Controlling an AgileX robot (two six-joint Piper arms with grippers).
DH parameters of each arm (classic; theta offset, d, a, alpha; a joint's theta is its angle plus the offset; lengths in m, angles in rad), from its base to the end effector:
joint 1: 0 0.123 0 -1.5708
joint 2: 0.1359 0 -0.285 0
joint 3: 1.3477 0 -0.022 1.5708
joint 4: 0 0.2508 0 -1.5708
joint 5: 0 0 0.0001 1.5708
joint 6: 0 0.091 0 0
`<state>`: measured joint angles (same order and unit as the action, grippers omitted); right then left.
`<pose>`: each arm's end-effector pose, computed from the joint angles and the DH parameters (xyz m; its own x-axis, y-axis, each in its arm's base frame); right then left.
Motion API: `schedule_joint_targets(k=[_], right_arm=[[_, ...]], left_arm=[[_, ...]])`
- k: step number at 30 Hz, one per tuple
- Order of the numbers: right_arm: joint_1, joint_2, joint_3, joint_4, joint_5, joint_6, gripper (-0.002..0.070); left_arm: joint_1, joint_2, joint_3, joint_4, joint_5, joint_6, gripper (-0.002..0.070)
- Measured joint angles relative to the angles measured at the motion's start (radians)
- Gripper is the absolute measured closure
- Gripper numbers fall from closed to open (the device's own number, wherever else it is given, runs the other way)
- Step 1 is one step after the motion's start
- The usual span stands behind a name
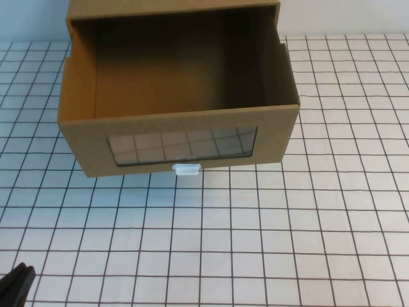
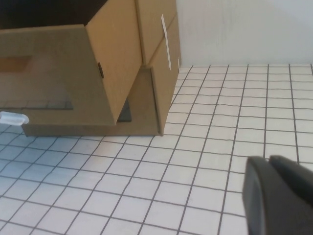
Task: Open the shoe box
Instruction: 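Pull the top drawer of the cardboard box fully open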
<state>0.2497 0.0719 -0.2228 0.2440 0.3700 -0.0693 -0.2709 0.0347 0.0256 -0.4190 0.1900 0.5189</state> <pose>0.0461 0.0200 0.2512 -0.1685 0.1196 -0.9784 -0.3074 0.9367 0.1674 0.0550 -0.0226 0.1867 -0.1042 0.1390 -0.9848 0.3531 0.9308 0.0941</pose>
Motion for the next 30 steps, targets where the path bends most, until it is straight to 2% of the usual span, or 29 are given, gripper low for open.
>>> schedule_joint_targets(k=[6,10,17,25,30], right_arm=[[0.000,0.000,0.020,-0.006,0.001,0.000,0.0689],[-0.010,-0.009,0.047,-0.070,-0.041,0.000,0.0689],[-0.185,-0.064,0.229,-0.090,-0.259,0.000,0.0689],[-0.205,-0.081,0.246,-0.092,-0.036,0.000,0.0689],[-0.207,-0.081,0.246,-0.094,0.003,0.000,0.0689]], left_arm=[[0.000,0.000,0.000,0.000,0.004,0.000,0.0677],[0.000,0.000,0.000,0.000,0.004,0.000,0.0677],[0.000,0.000,0.002,0.000,0.005,0.000,0.0677],[0.000,0.000,0.002,0.000,0.007,0.000,0.0677],[0.000,0.000,0.002,0.000,0.007,0.000,0.0677]])
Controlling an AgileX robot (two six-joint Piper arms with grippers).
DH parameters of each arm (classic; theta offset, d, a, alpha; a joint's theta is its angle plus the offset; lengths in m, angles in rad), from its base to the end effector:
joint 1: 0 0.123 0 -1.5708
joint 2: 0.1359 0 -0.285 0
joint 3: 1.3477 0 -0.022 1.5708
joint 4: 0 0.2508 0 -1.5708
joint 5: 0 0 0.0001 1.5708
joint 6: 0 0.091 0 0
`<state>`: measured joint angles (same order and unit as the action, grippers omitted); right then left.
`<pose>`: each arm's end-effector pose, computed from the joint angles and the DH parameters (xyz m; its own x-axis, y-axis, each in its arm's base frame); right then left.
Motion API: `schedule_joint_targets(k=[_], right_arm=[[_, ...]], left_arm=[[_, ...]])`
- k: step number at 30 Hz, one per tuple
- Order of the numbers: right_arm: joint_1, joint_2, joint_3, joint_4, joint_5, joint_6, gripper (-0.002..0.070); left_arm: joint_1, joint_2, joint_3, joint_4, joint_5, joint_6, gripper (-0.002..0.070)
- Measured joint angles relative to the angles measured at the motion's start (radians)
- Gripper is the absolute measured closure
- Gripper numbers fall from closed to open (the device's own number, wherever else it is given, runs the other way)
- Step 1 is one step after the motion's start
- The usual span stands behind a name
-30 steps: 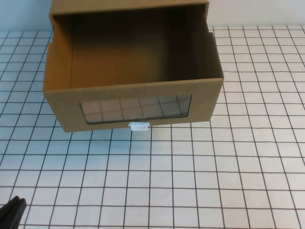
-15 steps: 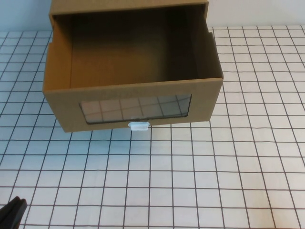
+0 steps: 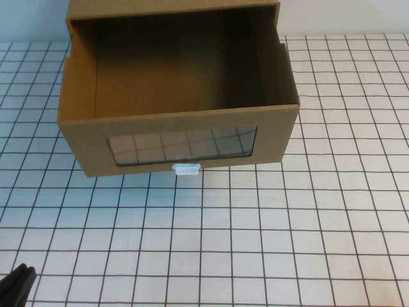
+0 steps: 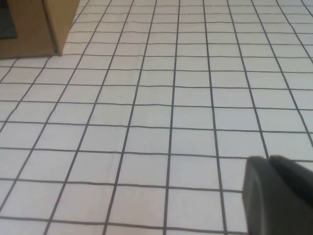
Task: Open the shoe box
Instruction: 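Pull the top drawer of the cardboard box fully open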
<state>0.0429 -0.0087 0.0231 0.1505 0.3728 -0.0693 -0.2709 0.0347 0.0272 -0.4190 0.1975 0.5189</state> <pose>0.0525 0.0072 0.1727 -0.2976 0.0581 -0.9529 -0.0741 0.9937 0.0837 0.0548 -0.0228 0.1856 -0.1117 0.1417 -0.9836 0.3567 0.9295 0.0934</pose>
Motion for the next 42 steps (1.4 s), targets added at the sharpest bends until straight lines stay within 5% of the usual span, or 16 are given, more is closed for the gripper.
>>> schedule_joint_targets(k=[24,28,34,42], right_arm=[[-0.002,0.000,0.000,0.000,0.004,0.000,0.0689],[-0.002,0.000,0.000,0.000,0.004,0.000,0.0689],[-0.002,0.000,0.000,0.000,0.006,0.000,0.0689],[-0.002,0.000,0.000,0.000,0.006,0.000,0.0689]], left_arm=[[0.000,0.000,0.000,0.000,0.000,0.000,0.0677],[0.000,-0.009,0.000,0.111,-0.041,-0.037,0.0677],[0.086,-0.043,0.000,0.283,-0.037,-0.267,0.0677],[0.171,-0.044,0.000,0.306,0.169,-0.304,0.0677]])
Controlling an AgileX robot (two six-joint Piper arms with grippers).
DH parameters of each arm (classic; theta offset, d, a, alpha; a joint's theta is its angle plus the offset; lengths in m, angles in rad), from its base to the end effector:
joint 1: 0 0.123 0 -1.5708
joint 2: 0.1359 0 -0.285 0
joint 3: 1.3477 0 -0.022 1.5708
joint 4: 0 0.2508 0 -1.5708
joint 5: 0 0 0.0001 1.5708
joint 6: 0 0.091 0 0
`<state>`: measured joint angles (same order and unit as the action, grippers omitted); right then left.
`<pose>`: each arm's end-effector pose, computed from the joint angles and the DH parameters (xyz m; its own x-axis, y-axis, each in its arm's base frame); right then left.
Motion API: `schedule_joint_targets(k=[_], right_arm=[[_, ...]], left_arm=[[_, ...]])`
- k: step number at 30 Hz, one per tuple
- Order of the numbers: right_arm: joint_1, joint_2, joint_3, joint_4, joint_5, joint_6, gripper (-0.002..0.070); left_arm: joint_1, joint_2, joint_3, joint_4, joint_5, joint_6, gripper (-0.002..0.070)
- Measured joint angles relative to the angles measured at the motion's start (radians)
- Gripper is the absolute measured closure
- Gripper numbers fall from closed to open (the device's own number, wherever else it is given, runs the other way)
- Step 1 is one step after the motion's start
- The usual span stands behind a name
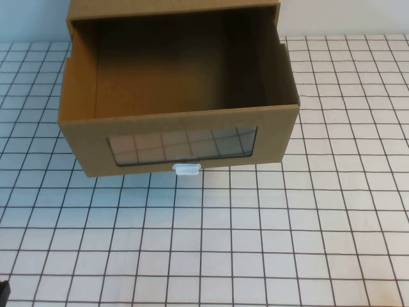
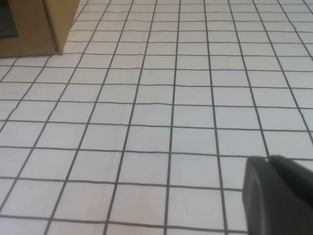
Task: Open the shoe box
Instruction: 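Pull the top drawer of the cardboard box fully open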
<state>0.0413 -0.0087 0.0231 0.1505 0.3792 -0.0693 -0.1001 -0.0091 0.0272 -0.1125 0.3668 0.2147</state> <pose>0.0523 0.0072 0.1722 -0.3036 0.0580 -0.9510 -0.0729 0.9938 0.0839 0.0523 -0.0089 0.1717 -0.2730 0.1373 -0.9522 0.1691 0.9812 0.0930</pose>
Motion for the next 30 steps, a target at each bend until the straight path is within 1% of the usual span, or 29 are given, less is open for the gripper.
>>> schedule_joint_targets(k=[4,30], right_arm=[[0.000,0.000,0.000,0.000,0.000,0.000,0.0689],[0.000,-0.001,0.000,0.000,0.000,0.000,0.0689]], left_arm=[[0.002,-0.002,0.000,0.001,0.022,0.000,0.0677],[0.004,-0.002,0.000,0.002,0.026,-0.002,0.0677]])
